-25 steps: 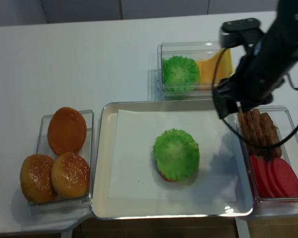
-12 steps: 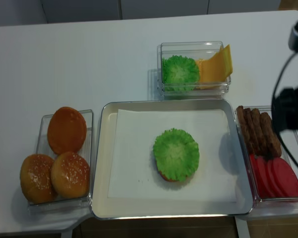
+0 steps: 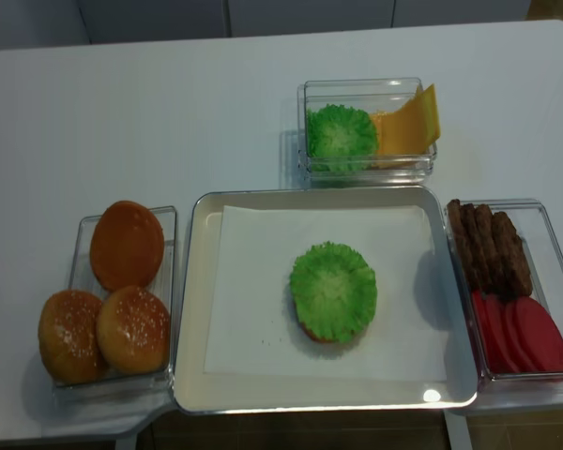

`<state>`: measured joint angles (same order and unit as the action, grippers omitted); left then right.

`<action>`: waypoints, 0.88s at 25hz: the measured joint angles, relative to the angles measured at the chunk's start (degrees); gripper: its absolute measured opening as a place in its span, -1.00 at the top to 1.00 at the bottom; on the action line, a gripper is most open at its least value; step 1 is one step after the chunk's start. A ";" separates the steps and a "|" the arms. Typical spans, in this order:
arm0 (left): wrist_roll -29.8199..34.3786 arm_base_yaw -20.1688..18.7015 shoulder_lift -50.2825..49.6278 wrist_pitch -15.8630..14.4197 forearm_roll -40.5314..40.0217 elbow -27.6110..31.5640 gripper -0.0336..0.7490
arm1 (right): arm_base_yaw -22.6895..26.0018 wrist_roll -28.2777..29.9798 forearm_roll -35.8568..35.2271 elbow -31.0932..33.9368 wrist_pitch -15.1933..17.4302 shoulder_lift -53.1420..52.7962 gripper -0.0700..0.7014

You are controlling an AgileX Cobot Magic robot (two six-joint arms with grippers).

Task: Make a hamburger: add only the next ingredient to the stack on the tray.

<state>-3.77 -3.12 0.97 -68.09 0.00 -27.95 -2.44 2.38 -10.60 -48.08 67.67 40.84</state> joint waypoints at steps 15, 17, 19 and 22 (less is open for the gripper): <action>0.00 0.00 0.00 0.00 0.00 0.00 -0.21 | 0.13 0.60 -0.47 10.87 2.68 -26.34 -0.42; 0.00 0.00 0.00 0.00 0.00 0.00 -0.21 | 0.13 0.60 -0.24 12.61 2.68 -29.94 -0.42; 0.00 0.00 0.00 0.00 0.00 0.00 -0.21 | 0.16 0.60 -0.09 14.16 2.68 -32.87 -0.42; 0.00 0.00 0.00 0.00 0.00 0.00 -0.21 | 0.26 0.60 0.16 16.46 2.58 -36.54 -0.42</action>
<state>-3.77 -3.12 0.97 -68.09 0.00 -27.95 -2.18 2.98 -10.45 -31.62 70.25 4.30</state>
